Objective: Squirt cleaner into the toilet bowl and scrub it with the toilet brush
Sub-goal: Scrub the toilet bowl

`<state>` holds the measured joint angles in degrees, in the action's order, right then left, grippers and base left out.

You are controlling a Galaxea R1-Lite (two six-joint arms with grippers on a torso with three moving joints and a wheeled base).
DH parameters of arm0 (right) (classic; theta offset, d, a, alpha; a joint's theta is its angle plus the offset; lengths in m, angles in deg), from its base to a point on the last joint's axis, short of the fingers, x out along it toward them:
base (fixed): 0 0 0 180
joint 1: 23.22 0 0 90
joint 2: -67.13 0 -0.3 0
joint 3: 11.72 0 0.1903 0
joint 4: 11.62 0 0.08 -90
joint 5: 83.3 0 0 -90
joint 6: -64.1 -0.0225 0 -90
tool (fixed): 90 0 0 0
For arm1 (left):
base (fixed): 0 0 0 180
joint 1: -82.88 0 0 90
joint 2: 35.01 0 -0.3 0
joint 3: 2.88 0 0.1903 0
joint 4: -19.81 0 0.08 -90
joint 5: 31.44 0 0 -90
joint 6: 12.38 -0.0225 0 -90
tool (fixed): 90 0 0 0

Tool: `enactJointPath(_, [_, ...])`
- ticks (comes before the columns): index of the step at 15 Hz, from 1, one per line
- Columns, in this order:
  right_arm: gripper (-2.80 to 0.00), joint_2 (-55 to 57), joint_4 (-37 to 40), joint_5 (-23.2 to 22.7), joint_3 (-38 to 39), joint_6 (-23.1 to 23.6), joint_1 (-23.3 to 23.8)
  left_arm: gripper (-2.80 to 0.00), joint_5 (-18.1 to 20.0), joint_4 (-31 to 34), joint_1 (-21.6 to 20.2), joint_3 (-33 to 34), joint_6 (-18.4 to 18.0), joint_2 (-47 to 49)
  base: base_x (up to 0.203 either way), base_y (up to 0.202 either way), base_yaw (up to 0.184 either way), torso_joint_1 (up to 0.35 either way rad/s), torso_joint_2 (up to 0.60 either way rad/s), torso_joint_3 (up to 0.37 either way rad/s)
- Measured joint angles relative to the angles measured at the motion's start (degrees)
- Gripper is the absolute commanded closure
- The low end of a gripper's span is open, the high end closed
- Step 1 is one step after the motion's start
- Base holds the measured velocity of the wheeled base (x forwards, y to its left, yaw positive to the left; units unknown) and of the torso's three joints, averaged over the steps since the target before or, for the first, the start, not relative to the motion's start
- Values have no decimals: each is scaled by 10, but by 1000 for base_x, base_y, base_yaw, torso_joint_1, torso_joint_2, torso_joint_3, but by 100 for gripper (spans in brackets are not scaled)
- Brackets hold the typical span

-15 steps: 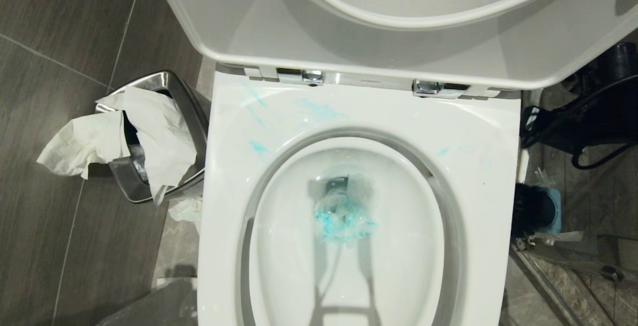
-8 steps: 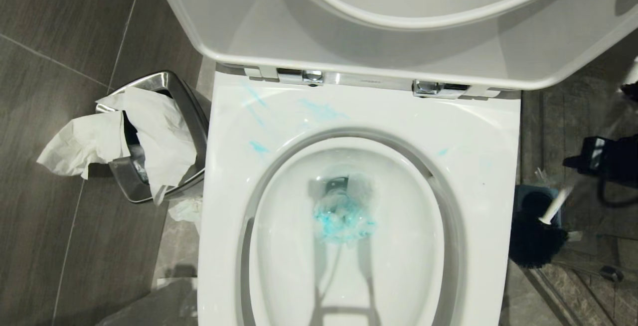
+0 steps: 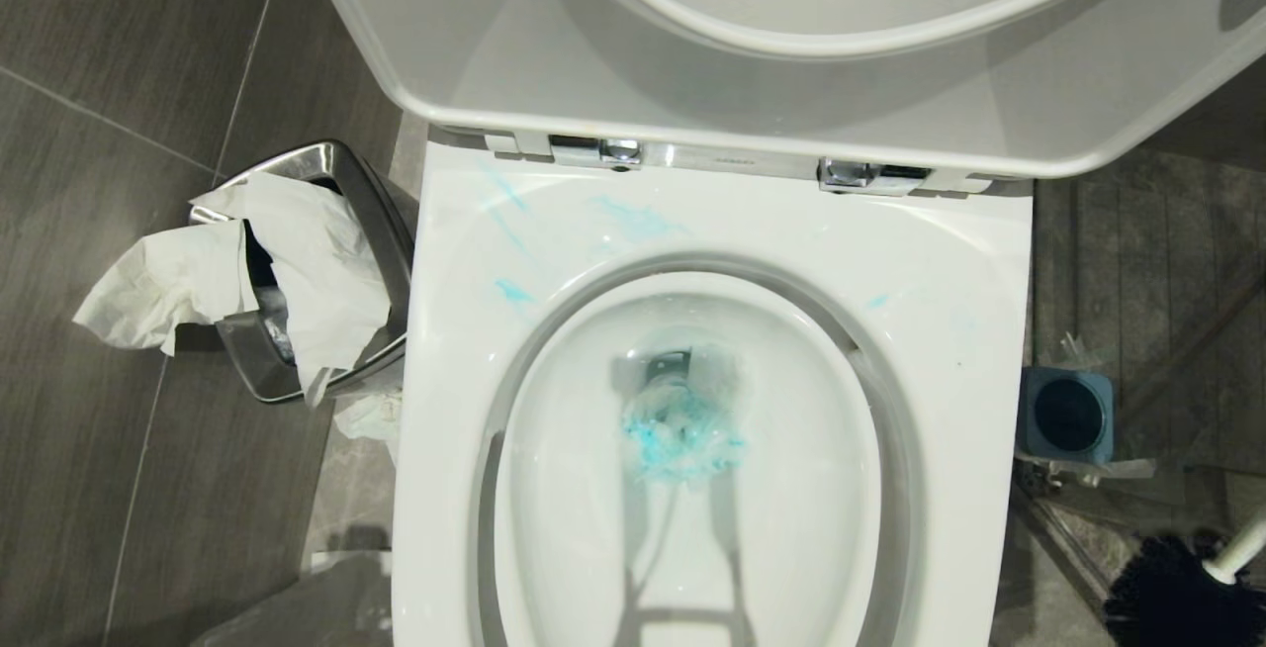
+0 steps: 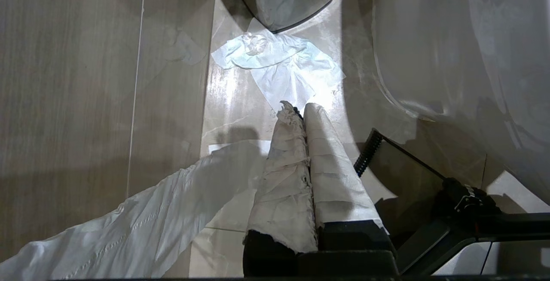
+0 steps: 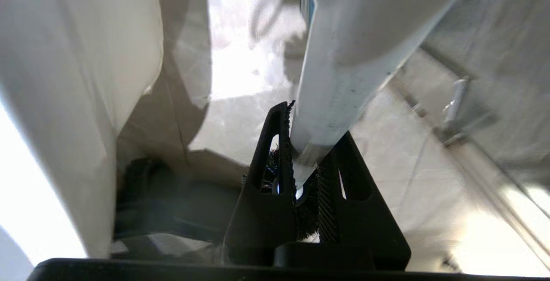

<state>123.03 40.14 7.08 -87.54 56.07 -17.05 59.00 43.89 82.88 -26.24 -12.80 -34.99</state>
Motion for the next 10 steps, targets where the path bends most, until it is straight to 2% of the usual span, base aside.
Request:
enactJointPath(4, [0, -73, 4, -4, -4, 63, 0, 0, 0, 0, 0, 0, 0, 0, 0, 0, 0, 0, 0, 0])
enactJointPath(6, [0, -103, 4, -19, -7, 95, -1, 0, 0, 0, 0, 0, 0, 0, 0, 0, 0, 0, 0, 0])
enactJointPath(10, [0, -134, 4, -17, -7, 99, -1, 0, 0, 0, 0, 0, 0, 0, 0, 0, 0, 0, 0, 0])
